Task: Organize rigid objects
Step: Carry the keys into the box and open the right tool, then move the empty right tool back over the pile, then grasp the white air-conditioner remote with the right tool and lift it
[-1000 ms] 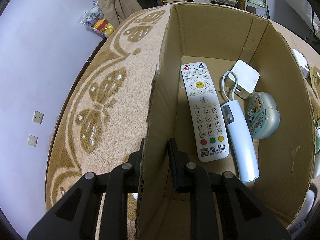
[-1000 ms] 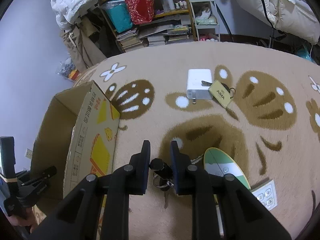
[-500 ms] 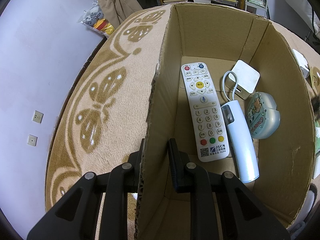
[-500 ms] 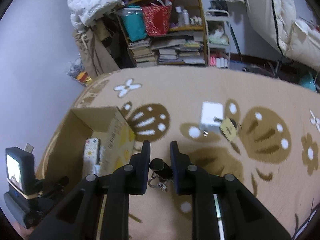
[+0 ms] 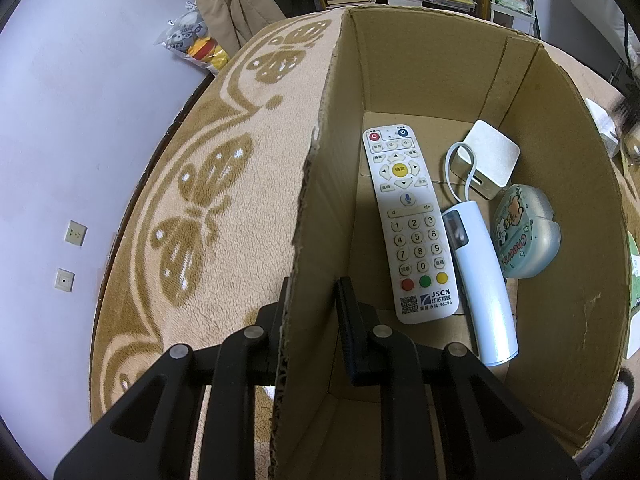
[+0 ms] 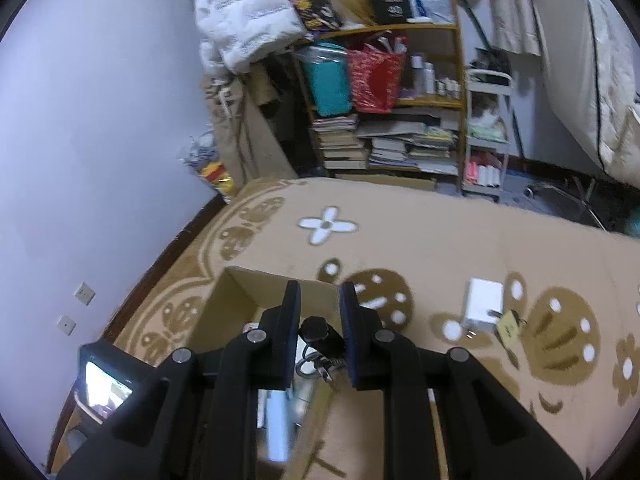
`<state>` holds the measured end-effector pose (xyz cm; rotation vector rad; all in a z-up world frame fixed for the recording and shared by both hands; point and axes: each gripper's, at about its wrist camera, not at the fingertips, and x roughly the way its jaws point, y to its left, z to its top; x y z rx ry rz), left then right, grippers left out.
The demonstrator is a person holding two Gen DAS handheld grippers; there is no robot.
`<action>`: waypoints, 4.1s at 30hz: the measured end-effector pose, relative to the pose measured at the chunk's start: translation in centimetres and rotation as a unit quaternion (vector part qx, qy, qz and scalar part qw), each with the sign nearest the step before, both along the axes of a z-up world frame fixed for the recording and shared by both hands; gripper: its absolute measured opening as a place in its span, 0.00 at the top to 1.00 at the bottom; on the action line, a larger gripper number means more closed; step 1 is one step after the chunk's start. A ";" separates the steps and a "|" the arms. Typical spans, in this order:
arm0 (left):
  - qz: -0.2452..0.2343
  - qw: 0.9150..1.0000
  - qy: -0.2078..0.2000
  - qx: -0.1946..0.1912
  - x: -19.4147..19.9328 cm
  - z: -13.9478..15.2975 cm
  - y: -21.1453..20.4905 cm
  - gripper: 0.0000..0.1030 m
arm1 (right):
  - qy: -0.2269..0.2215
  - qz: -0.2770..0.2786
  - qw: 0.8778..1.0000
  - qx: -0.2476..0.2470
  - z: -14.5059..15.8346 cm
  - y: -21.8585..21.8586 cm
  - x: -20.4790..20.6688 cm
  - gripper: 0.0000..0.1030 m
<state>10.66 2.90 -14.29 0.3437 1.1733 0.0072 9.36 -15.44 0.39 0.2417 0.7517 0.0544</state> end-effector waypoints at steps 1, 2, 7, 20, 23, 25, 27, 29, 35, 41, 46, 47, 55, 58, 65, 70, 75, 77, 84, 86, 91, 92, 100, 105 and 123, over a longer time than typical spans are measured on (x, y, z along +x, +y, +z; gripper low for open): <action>-0.001 1.000 0.000 0.000 0.0 0.0 0.0 0.82 | -0.002 0.007 1.000 -0.001 0.1 0.5 0.2 0.80; 0.000 1.000 0.000 0.000 0.0 0.0 0.0 0.82 | -0.003 0.011 1.000 -0.002 0.1 0.9 0.3 0.80; 0.000 1.000 0.001 -0.001 0.0 -0.1 0.0 0.82 | -0.003 0.025 1.000 0.000 0.0 2.1 0.7 0.80; 0.001 1.000 0.002 -0.003 0.0 -0.1 0.2 0.82 | 0.047 0.030 0.997 0.047 -5.1 3.0 1.9 0.80; 0.001 1.000 0.002 -0.002 0.0 -0.1 0.2 0.82 | 0.063 0.030 0.996 0.050 -6.8 3.1 2.2 0.80; 0.001 1.000 0.002 -0.003 0.0 -0.1 0.2 0.82 | 0.068 0.029 0.996 0.048 -7.6 3.1 2.1 0.80; 0.001 1.000 0.002 -0.003 0.0 -0.1 0.2 0.82 | 0.063 0.031 0.997 0.044 -7.8 3.2 1.9 0.80; 0.001 1.000 0.002 -0.003 0.1 -0.1 0.1 0.82 | 0.059 0.031 0.997 0.040 -7.6 3.3 1.8 0.80; 0.001 1.000 0.003 -0.003 0.1 -0.3 0.2 0.82 | 0.060 0.037 0.997 0.024 -6.7 3.4 1.6 0.77; 0.001 1.000 0.003 -0.003 0.2 -0.1 0.2 0.82 | 0.044 0.022 0.999 0.012 -5.5 2.2 0.5 0.42; 0.001 1.000 0.003 -0.002 0.2 -0.1 0.2 0.82 | 0.056 0.005 0.998 -0.003 -5.6 0.3 -0.4 0.25; 0.001 1.000 0.003 -0.002 0.2 -0.1 0.2 0.82 | 0.058 -0.001 0.998 -0.009 -5.7 -0.1 -0.7 0.22; 0.000 1.000 0.003 0.000 0.1 0.0 0.1 0.82 | 0.099 -0.053 0.993 -0.026 -8.0 -4.6 -3.5 0.20; 0.000 1.000 0.003 0.000 0.1 -0.1 0.1 0.82 | 0.115 -0.074 0.990 -0.028 -9.0 -6.1 -4.6 0.20; -0.001 1.000 0.003 0.000 0.1 0.0 0.1 0.82 | 0.148 -0.129 0.981 -0.004 -11.3 -9.1 -7.6 0.20; -0.001 1.000 0.003 0.001 0.1 0.2 0.1 0.82 | 0.166 -0.160 0.973 0.005 -12.5 -10.5 -9.2 0.20; -0.001 1.000 0.004 0.001 0.1 0.3 0.2 0.82 | 0.186 -0.193 0.963 -0.004 -13.5 -11.3 -11.0 0.20; -0.001 1.000 0.003 0.001 0.1 0.3 0.1 0.82 | 0.205 -0.204 0.957 -0.014 -14.2 -11.6 -11.6 0.20; -0.001 1.000 0.003 0.002 0.1 0.3 0.2 0.82 | 0.249 -0.236 0.939 -0.012 -16.0 -12.5 -12.5 0.20; -0.001 1.000 0.003 0.002 0.1 0.3 0.2 0.82 | 0.258 -0.241 0.936 -0.011 -16.4 -12.5 -12.7 0.20; -0.001 1.000 0.003 0.002 0.1 0.3 0.2 0.82 | 0.267 -0.262 0.927 -0.009 -16.9 -12.8 -13.3 0.20; -0.001 1.000 0.004 0.002 0.1 0.3 0.1 0.82 | 0.269 -0.264 0.926 -0.008 -16.9 -12.9 -13.4 0.20; -0.001 1.000 0.003 0.003 0.1 0.3 0.1 0.82 | 0.281 -0.285 0.917 -0.001 -17.1 -13.1 -14.0 0.20; -0.002 1.000 0.003 0.003 0.0 0.3 0.1 0.82 | 0.279 -0.308 0.909 0.017 -16.9 -14.1 -15.1 0.20; -0.003 1.000 0.003 0.005 -0.1 0.4 0.1 0.82 | 0.288 -0.320 0.897 0.103 -19.2 -15.4 -15.0 0.16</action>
